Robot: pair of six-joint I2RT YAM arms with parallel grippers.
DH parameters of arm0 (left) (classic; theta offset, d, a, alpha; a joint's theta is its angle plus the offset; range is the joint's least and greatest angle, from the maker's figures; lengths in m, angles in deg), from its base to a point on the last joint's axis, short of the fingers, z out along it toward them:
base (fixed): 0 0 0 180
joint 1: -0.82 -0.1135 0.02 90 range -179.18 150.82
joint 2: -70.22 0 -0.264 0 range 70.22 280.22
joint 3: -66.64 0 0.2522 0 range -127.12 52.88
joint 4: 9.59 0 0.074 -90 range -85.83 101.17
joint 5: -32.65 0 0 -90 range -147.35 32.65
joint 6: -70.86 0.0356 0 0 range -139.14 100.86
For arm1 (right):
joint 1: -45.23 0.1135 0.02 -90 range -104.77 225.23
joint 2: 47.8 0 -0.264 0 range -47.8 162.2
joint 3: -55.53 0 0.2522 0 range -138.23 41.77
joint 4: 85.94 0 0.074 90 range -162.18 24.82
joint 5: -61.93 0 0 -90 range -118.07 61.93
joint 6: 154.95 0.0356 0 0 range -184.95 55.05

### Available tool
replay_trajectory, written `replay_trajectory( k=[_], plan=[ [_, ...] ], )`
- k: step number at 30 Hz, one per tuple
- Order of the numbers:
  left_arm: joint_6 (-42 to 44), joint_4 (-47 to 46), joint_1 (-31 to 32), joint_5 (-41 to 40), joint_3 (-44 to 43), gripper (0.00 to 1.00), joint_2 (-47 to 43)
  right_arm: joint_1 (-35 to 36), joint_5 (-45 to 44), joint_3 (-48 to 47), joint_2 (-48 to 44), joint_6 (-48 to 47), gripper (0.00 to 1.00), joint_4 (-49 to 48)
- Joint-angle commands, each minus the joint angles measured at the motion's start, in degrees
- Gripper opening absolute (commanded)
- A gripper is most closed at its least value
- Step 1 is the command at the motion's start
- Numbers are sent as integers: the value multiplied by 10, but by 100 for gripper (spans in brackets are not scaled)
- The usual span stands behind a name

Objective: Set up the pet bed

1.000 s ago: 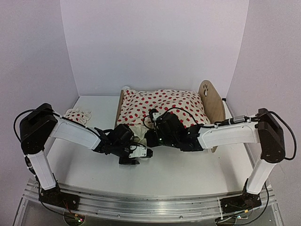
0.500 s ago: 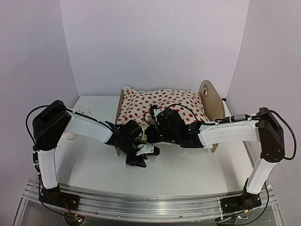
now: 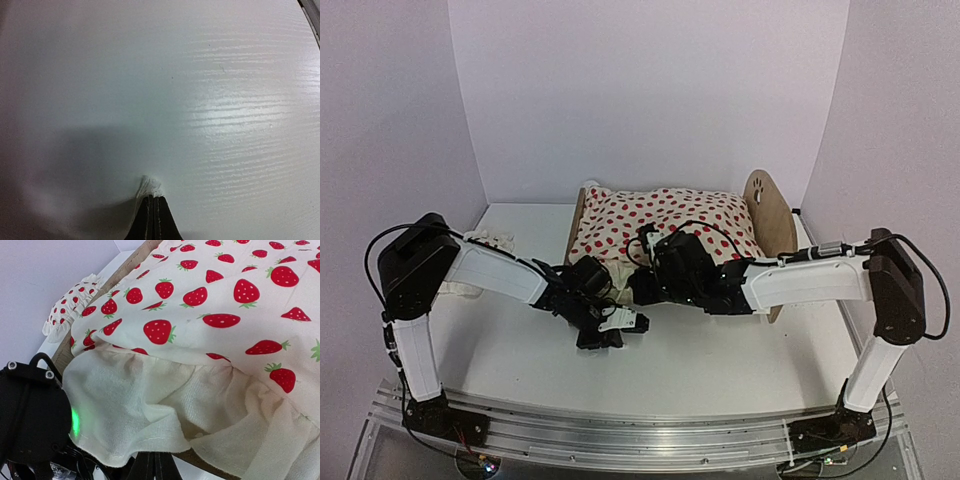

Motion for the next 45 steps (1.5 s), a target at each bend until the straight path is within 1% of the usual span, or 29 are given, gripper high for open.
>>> replay_trajectory(
  k=[1, 3, 5, 8, 11, 14, 17, 19, 23, 25, 27, 28, 30, 32, 35, 37, 39, 41, 43, 45],
  plan=[
    [-18, 71, -7, -28, 44, 0, -64, 2, 33, 17, -28, -11, 0, -17],
    [-47, 82, -19, -8, 42, 0, -113, 2, 57, 30, -33, -10, 0, -18],
    [-103, 92, -43, 22, 33, 0, -151, 2, 93, 43, -40, -7, 0, -18],
    [-167, 118, -80, 68, 28, 0, -205, 3, 169, 61, -47, 0, 0, -22],
    [-238, 130, -92, 85, 41, 0, -238, 7, 243, 75, -49, 6, 0, -31],
    [-323, 120, -115, 100, 61, 0, -263, 20, 271, 92, -51, 9, 0, -38],
    [-402, 107, -153, 118, 75, 0, -277, 33, 280, 112, -50, 23, 0, -47],
    [-449, 99, -174, 131, 87, 0, -290, 50, 270, 120, -43, 21, 0, -46],
    [-568, 64, -184, 140, 140, 0, -323, 86, 258, 110, -3, 17, 0, -42],
    [-606, 50, -188, 144, 167, 0, -335, 92, 250, 105, 16, 24, 1, -41],
    [-626, 39, -191, 145, 188, 0, -343, 92, 237, 97, 27, 27, 18, -33],
    [-632, 28, -192, 145, 197, 0, -347, 92, 229, 90, 30, 22, 24, -27],
    [-640, 7, -196, 146, 213, 0, -353, 92, 204, 71, 31, 0, 31, -15],
    [-647, -13, -202, 146, 222, 0, -358, 92, 163, 45, 28, -32, 34, -11],
    [-650, -34, -213, 143, 238, 0, -369, 93, 86, -3, 38, -96, 32, -17],
    [-657, -47, -227, 137, 247, 0, -377, 92, 57, -26, 58, -133, 26, -61],
    [-666, -62, -248, 145, 254, 0, -385, 92, 45, -34, 85, -161, 22, -148],
    [-666, -69, -256, 154, 259, 0, -390, 92, 33, -40, 119, -179, 19, -221],
    [-659, -80, -257, 159, 269, 0, -401, 92, 12, -58, 147, -183, 15, -248],
    [-657, -93, -258, 158, 283, 0, -411, 93, -2, -74, 170, -189, 14, -262]
  ],
)
